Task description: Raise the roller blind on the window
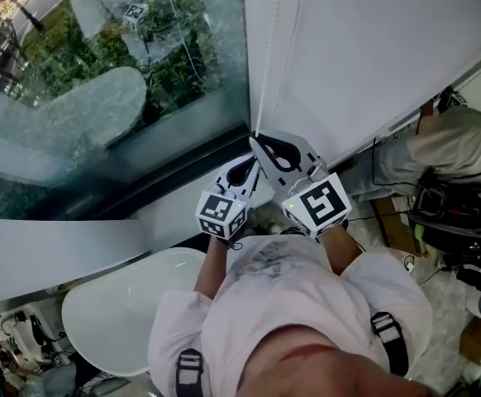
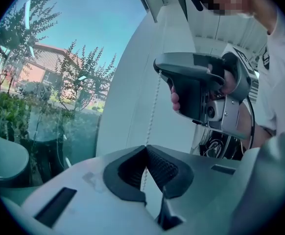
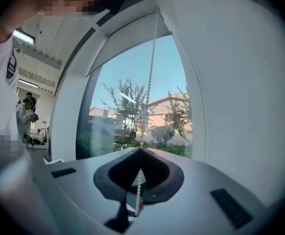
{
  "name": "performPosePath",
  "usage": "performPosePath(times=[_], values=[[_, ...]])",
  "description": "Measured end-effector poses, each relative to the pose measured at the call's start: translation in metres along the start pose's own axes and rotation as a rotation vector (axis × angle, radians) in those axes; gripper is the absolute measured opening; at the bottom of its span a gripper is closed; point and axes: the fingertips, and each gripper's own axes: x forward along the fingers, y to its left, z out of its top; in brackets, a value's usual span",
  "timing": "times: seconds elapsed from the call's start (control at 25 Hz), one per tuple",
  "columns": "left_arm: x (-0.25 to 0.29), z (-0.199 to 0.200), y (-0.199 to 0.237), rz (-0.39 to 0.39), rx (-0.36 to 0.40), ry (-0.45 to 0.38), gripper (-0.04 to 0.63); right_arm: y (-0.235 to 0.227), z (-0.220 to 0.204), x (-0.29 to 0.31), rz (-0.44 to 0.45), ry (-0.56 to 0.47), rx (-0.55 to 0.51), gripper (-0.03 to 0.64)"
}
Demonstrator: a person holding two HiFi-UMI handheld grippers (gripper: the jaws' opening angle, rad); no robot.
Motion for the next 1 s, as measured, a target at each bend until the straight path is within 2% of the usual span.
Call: performPosePath(times=[0.36, 0.52, 1.0], values=[[0.008, -0.031, 0.009, 0.003, -0.027, 0.063, 0.008, -0.003, -0.032, 0.004, -0.014, 0.066, 0.008, 0.061], [0.007, -0.035, 0.006, -0.003, -0.034, 0.064, 0.008, -0.003, -0.036, 0.000, -0.020, 0.065, 0.014, 0.061], [0.000, -0.024, 0.003, 0.000, 0.002, 0.013, 0.009, 0.003, -0.027, -0.004, -0.044, 0.014, -0.146, 0.063]])
